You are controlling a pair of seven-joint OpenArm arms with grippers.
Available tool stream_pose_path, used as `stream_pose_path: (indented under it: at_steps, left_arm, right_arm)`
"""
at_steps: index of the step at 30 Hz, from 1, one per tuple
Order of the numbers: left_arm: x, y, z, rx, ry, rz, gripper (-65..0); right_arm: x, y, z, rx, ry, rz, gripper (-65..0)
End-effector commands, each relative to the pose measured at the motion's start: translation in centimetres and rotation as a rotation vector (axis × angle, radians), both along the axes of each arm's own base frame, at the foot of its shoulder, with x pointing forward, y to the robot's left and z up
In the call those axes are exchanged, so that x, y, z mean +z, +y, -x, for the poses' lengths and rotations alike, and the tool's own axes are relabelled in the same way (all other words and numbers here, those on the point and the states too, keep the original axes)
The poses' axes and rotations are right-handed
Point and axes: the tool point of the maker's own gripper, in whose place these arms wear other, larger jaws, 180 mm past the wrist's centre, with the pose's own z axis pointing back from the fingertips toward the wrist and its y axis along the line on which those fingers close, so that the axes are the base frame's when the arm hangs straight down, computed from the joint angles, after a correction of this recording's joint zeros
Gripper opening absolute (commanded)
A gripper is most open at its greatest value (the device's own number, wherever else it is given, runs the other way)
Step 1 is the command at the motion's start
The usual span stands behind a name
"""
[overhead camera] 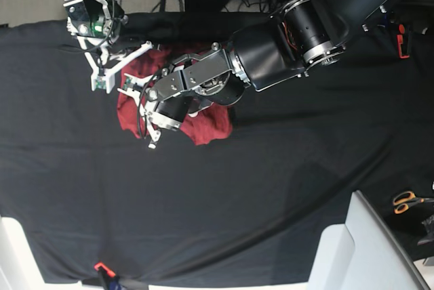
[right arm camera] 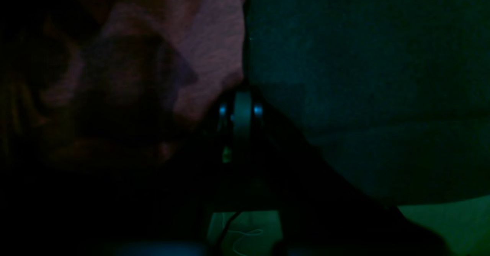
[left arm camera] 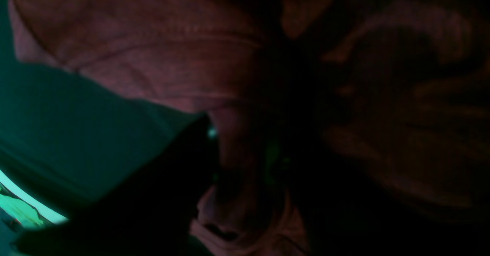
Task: Fold the T-shirt properly
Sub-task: 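Press and drag the left gripper across the stack to flatten it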
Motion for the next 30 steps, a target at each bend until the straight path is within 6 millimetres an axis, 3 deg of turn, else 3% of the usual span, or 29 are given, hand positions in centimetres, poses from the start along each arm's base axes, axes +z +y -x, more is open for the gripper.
stream_pose_path:
  at_steps: [1, 8, 12, 16, 19, 21, 25, 30]
  left_arm:
    - [1.5, -1.3, -1.3, -0.006, -0.036, 0.037, -42.8]
    - [1.9, -0.5, -2.4, 0.001, -0.058, 0.024, -14.2]
    - [2.6, -0.2, -3.8, -0.004, -0.101, 0.01, -4.3]
    - [3.6, 0.6, -5.7, 0.018, -0.162, -0.002, -2.1]
    - [6.4, 0.2, -7.8, 0.083, -0.226, 0.077, -2.1]
    - [8.5, 1.2, -9.3, 0.132, -0.286, 0.088, -2.0]
    - [11.5, 2.4, -10.1, 0.14, -0.384, 0.089, -2.0]
    - [9.3, 4.2, -7.5, 0.152, -0.343, 0.059, -2.0]
  right_arm:
    - [0.6, -0.1, -0.6, 0.002, -0.026, -0.001, -64.8]
    - [0.5, -0.1, -0.5, 0.002, -0.024, 0.0, -64.8]
    - [0.5, -0.1, -0.6, 0.002, -0.024, 0.001, -64.8]
    - [0.5, -0.2, -0.7, 0.003, -0.026, 0.004, -64.8]
    - [0.5, -0.2, -0.7, 0.003, -0.026, 0.004, -64.8]
    - [0.5, -0.5, -0.7, 0.005, -0.026, 0.009, -64.8]
    - [0.5, -0.8, -0.6, 0.007, -0.026, 0.019, -64.8]
    - [0.5, -0.9, -0.7, 0.008, -0.027, 0.02, -64.8]
